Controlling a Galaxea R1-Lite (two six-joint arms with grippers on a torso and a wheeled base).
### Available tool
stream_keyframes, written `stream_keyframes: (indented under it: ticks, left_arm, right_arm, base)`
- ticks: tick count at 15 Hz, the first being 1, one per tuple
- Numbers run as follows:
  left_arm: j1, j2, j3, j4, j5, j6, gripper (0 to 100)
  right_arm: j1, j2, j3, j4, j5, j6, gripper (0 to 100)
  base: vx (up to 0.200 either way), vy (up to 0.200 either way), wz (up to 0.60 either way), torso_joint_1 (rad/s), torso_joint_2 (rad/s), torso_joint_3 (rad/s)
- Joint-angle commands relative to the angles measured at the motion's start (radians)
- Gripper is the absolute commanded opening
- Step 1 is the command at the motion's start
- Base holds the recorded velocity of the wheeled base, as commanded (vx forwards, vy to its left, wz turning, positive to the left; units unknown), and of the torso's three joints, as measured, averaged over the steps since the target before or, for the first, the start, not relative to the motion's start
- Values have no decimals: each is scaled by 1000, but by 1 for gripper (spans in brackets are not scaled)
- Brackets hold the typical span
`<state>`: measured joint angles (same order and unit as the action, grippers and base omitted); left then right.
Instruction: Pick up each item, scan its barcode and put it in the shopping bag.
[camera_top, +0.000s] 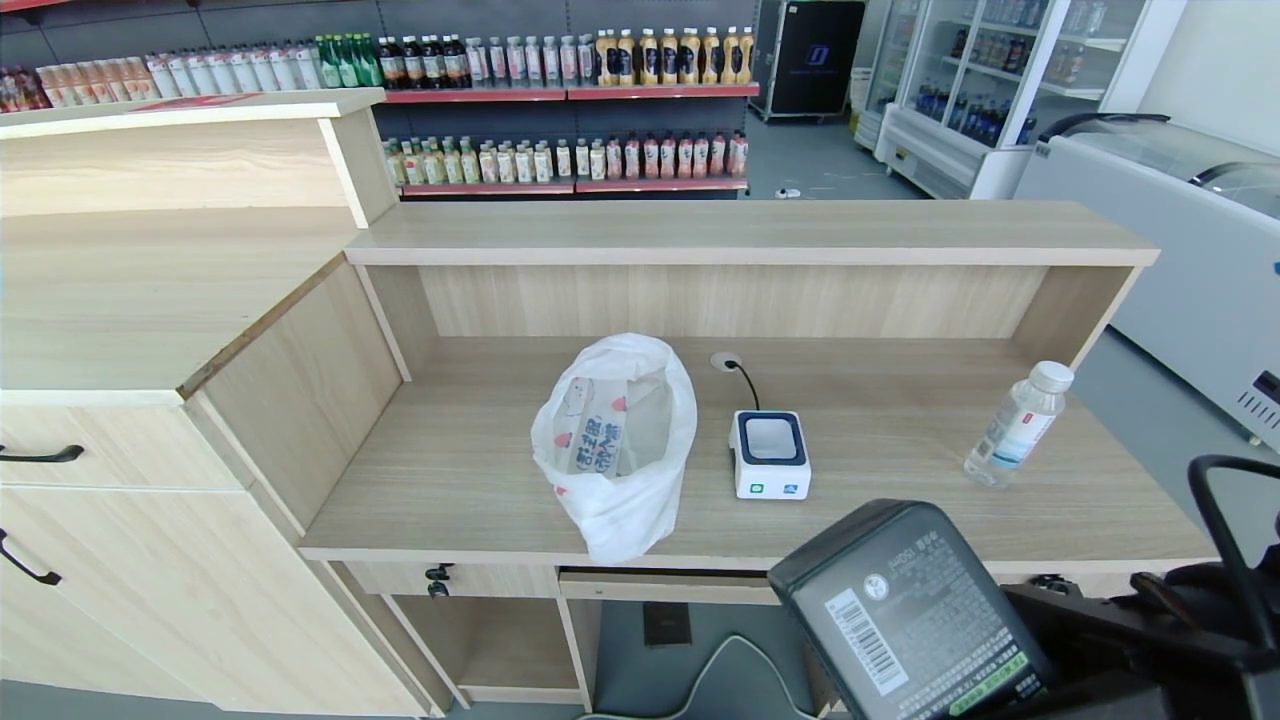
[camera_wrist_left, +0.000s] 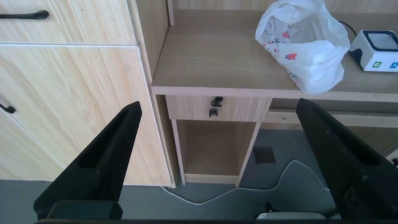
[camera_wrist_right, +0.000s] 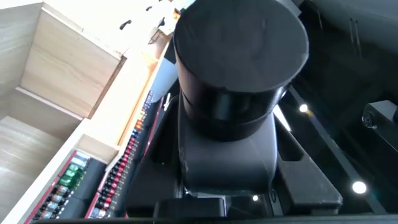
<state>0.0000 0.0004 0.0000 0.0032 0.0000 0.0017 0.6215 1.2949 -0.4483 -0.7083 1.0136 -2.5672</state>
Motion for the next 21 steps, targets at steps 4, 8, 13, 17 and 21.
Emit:
stream_keyframes:
  ticks: [4,8,13,17,21]
  left_arm:
    - [0,0,0,0,0,0,100]
    - [0,0,0,0,0,0,100]
    - [0,0,0,0,0,0,100]
    - [0,0,0,0,0,0,100]
    - [0,0,0,0,0,0,100]
  right_arm:
    - [-264,-25,-44,151,-270,667,0]
    - [-598,-54,-38,234,-385,1219,0]
    - [-755,-59,-26,239,-256,1421,0]
    - [-752,-83,-69,228,-262,1596,0]
    - [-626,37,-290,245,-704,2211,0]
  base:
    - [0,0,0,0,0,0]
    - [0,0,0,0,0,0]
    - [0,0,0,0,0,0]
    - [0,0,450,2,7,2]
    - [0,0,600,6,2,0]
